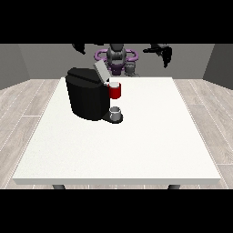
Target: Insert the coffee pod into the coffee machine and close the lid
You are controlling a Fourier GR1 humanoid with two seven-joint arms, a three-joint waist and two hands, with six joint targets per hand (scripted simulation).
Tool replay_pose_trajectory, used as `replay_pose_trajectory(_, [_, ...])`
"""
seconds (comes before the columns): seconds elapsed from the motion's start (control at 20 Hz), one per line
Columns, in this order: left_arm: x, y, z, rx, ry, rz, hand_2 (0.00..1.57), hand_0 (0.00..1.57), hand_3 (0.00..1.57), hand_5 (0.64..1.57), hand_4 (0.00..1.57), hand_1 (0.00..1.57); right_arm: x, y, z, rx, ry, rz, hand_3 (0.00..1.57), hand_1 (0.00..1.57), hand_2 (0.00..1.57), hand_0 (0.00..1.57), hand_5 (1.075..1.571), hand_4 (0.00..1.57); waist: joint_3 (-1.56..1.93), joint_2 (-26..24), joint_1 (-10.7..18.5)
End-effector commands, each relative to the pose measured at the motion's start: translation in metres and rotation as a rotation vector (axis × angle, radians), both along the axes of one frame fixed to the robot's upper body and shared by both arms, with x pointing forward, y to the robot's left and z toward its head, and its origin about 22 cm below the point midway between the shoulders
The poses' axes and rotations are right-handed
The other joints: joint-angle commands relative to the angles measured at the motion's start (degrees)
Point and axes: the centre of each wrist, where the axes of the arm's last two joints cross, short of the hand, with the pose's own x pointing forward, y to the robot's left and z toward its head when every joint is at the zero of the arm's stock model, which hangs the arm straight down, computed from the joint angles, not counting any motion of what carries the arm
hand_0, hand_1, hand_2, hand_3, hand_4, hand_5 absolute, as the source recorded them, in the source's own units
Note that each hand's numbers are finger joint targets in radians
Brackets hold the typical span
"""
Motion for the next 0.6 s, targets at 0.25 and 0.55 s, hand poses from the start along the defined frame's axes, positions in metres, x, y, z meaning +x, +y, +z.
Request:
replay_pose_trajectory(0.25, [-0.019, 0.001, 0.023, -0.024, -0.048, 0.031, 0.00, 0.00, 0.00, 1.571, 0.00, 0.00, 0.017, 0.004, -0.014, 0.039, 0.003, -0.004, 0.00, 0.00, 0.00, 0.00, 1.571, 0.00, 0.01, 4.78, 1.88])
replay_pose_trajectory(0.55, [-0.041, 0.020, 0.021, -0.023, -0.091, 0.081, 0.00, 0.00, 0.00, 1.571, 0.00, 0.00, 0.036, 0.003, 0.000, 0.045, -0.015, 0.052, 0.00, 0.00, 0.00, 0.00, 1.571, 0.00, -0.01, 8.29, -1.34])
